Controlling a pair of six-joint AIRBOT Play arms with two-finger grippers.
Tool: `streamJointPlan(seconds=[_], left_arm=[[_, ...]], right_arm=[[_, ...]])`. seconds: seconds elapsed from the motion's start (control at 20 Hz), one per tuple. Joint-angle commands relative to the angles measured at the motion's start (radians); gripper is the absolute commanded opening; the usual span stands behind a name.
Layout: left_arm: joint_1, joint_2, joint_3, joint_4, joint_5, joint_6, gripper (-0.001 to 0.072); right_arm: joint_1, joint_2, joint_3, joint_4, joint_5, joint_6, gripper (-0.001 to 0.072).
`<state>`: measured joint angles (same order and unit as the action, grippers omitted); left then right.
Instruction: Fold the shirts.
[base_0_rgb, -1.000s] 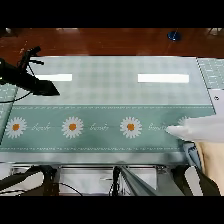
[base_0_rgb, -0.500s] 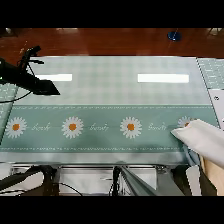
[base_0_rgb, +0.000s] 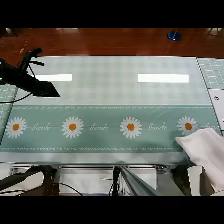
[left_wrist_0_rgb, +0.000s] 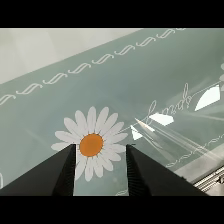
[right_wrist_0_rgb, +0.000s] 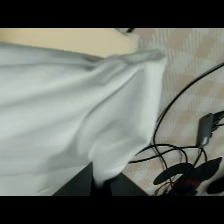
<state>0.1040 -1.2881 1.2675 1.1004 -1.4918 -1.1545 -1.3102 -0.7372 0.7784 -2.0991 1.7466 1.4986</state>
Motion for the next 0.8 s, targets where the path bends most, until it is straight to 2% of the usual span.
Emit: streamJointPlan(seconds=[0.0, 0.25, 0.35, 0.4, 0.45, 0.5, 0.6, 0.65, 0.75], left_arm=[[0.001, 0.000, 0.000, 0.000, -0.002, -0.001, 0.0394], [0.002, -0.001, 0.000, 0.000, 0.021, -0.002, 0.0395], [0.002, -0.001, 0.000, 0.000, 0.021, -0.002, 0.0395], [0.002, -0.001, 0.000, 0.001, 0.021, -0.002, 0.0394], [0.002, -0.002, 0.000, 0.001, 0.021, -0.002, 0.0394], [0.002, -0.002, 0.000, 0.001, 0.022, -0.002, 0.0394], [0.002, -0.002, 0.000, 0.001, 0.026, -0.002, 0.0394], [0.002, -0.002, 0.000, 0.001, 0.026, -0.002, 0.0395], [0.002, -0.002, 0.000, 0.000, 0.045, -0.002, 0.0394]], right_arm=[[-0.016, -0.022, -0.056, -0.134, -0.061, -0.002, 0.0018], [-0.016, -0.117, -0.058, -0.146, -0.075, 0.007, 0.0026], [-0.024, -0.129, -0.058, -0.152, -0.106, -0.023, 0.0234], [-0.039, -0.128, -0.058, -0.156, -0.134, -0.043, 0.0313], [-0.064, -0.128, -0.058, -0.173, -0.164, -0.045, 0.0348], [-0.094, -0.128, -0.058, -0.195, -0.198, -0.036, 0.0353], [-0.177, -0.128, -0.058, -0.208, -0.293, 0.092, 0.0463], [-0.222, -0.128, -0.058, -0.190, -0.355, 0.173, 0.0466], [-0.264, -0.129, -0.048, -0.013, -0.524, 0.208, 0.0459]])
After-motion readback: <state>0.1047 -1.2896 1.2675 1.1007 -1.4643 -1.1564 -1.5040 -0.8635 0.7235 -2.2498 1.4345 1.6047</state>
